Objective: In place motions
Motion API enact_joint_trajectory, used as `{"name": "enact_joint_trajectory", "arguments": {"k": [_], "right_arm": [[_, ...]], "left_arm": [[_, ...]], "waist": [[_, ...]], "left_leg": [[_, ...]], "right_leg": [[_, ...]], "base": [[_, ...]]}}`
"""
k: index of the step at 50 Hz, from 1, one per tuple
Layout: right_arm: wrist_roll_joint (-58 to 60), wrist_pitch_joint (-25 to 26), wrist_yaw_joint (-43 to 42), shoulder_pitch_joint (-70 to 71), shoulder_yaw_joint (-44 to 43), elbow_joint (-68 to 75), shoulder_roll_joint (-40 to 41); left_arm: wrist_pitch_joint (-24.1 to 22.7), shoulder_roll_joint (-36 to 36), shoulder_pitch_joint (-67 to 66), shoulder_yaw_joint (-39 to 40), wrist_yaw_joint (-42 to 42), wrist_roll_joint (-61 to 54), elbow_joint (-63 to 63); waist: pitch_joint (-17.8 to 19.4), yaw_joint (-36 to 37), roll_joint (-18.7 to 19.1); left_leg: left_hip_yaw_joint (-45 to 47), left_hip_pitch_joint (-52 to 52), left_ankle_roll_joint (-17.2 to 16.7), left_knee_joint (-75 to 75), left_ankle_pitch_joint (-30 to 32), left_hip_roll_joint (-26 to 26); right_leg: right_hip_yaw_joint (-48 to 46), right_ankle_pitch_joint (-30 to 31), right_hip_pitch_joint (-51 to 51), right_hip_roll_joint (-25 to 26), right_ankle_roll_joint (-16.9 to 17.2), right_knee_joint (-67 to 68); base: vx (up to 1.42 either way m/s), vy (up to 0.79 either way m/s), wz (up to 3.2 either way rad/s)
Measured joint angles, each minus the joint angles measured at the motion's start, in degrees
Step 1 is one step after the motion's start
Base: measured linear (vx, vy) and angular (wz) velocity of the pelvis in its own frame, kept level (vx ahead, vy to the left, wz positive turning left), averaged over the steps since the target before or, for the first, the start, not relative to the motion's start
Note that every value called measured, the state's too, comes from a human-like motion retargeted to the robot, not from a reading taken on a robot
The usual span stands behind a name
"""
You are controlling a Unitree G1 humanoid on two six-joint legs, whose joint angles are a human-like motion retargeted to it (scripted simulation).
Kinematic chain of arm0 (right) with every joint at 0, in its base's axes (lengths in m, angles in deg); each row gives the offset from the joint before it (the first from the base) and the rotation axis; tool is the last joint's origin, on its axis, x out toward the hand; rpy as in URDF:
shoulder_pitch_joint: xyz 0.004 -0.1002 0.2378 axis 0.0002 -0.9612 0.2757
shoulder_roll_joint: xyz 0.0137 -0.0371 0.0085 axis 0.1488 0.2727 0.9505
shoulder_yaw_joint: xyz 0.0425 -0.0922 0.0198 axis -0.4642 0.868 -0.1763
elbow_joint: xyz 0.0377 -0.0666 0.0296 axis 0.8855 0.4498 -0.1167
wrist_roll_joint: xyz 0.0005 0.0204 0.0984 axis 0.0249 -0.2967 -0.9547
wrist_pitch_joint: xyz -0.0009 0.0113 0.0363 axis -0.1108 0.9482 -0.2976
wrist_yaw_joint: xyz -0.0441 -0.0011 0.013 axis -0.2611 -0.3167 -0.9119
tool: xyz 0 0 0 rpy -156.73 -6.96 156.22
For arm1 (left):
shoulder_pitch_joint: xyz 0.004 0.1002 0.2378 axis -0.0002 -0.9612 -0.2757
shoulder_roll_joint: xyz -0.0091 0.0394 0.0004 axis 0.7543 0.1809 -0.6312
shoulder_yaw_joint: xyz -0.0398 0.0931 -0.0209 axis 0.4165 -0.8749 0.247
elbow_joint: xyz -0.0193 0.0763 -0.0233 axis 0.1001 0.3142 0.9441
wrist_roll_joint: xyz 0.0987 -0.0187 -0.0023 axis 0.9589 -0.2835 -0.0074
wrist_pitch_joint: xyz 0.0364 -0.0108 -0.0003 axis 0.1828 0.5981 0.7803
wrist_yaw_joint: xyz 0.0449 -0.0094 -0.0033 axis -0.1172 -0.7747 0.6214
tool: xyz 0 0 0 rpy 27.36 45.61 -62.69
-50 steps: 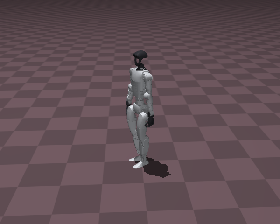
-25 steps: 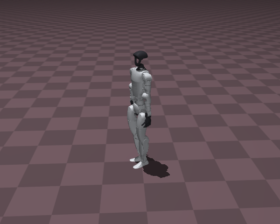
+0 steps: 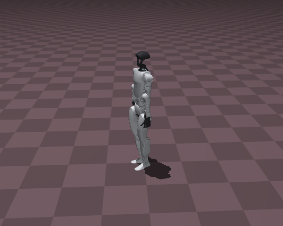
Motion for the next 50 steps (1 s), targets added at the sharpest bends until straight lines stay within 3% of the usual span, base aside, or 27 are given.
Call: {"name": "enact_joint_trajectory", "arguments": {"k": [21,25,50], "right_arm": [[1.07,-0.02,-0.32,0.1,0.8,0.76,-0.36],[0.94,0.24,-0.4,-0.01,0.26,1.45,-0.58],[2.43,0.2,-0.33,0.05,1.53,0.74,-0.13]], "left_arm": [[0.05,0.38,-0.34,0.15,-1.53,0.09,0.48],[0.08,0.41,-0.31,0.21,-1.54,-0.15,0.6],[0.12,0.23,-0.61,0.47,-1.86,-0.05,0.41]], "waist": [[-0.91,-1.17,-0.19],[-0.78,-5.31,-0.44],[-1.04,-6.06,-0.15]], "left_leg": [[-2.0,0.47,-1.3,-0.31,-0.6,0.45],[-6.4,0.63,-1.28,-0.34,-0.22,-0.36],[-6.2,0.12,-1.26,-0.06,0.0,-0.17]], "right_leg": [[-1.59,-0.82,0.29,-1.07,0.81,-0.05],[-5.94,-0.64,0.4,-1.77,0.87,-0.17],[-5.71,-0.67,0.17,-1.6,0.63,-0.02]], "base": [[0.0,0.0,0.05],[0.0,0.0,0.83],[0.0,0.0,0.02]]}}
